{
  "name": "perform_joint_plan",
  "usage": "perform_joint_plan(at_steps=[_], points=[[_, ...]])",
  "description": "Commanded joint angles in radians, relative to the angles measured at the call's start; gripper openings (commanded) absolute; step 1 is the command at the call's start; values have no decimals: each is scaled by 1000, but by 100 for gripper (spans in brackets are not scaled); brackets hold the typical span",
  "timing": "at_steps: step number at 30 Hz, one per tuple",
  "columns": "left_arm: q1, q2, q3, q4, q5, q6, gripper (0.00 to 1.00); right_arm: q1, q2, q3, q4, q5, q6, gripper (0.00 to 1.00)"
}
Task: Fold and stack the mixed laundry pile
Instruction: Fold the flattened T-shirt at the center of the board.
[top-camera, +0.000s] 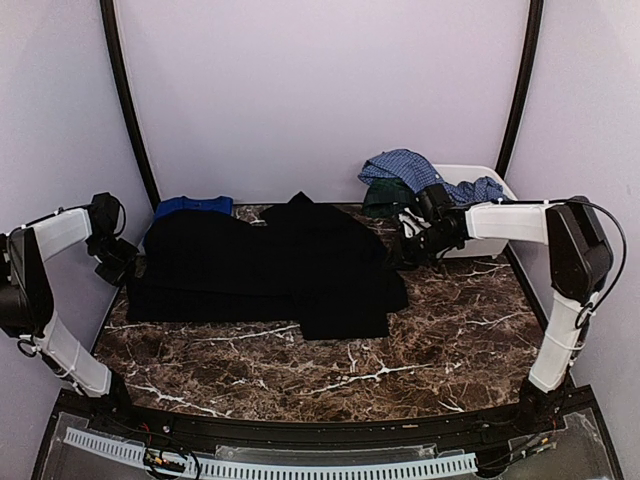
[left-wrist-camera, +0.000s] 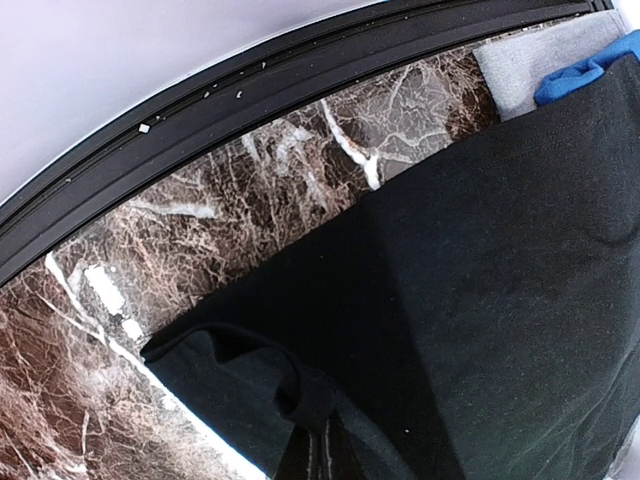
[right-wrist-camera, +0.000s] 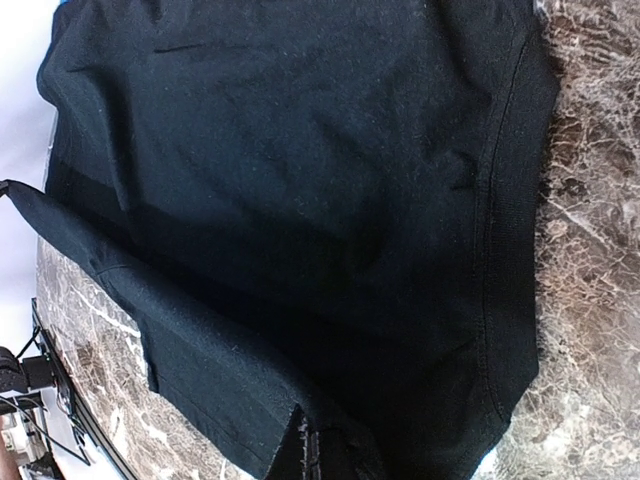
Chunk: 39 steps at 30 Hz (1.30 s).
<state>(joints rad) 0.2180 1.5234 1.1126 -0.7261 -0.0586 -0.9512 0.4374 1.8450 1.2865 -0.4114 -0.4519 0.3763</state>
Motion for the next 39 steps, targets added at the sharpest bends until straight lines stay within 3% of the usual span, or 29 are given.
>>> perform_joint_plan(at_steps=[1, 28, 39], points=[[11, 11, 25, 21, -10, 17, 0, -11, 29, 39, 13, -8, -10, 0], [38, 204, 32, 83, 7, 0, 0, -14, 179, 164, 23, 62, -31, 0], [47, 181, 15, 81, -8, -11, 0, -15, 170, 197, 25, 69, -34, 0]])
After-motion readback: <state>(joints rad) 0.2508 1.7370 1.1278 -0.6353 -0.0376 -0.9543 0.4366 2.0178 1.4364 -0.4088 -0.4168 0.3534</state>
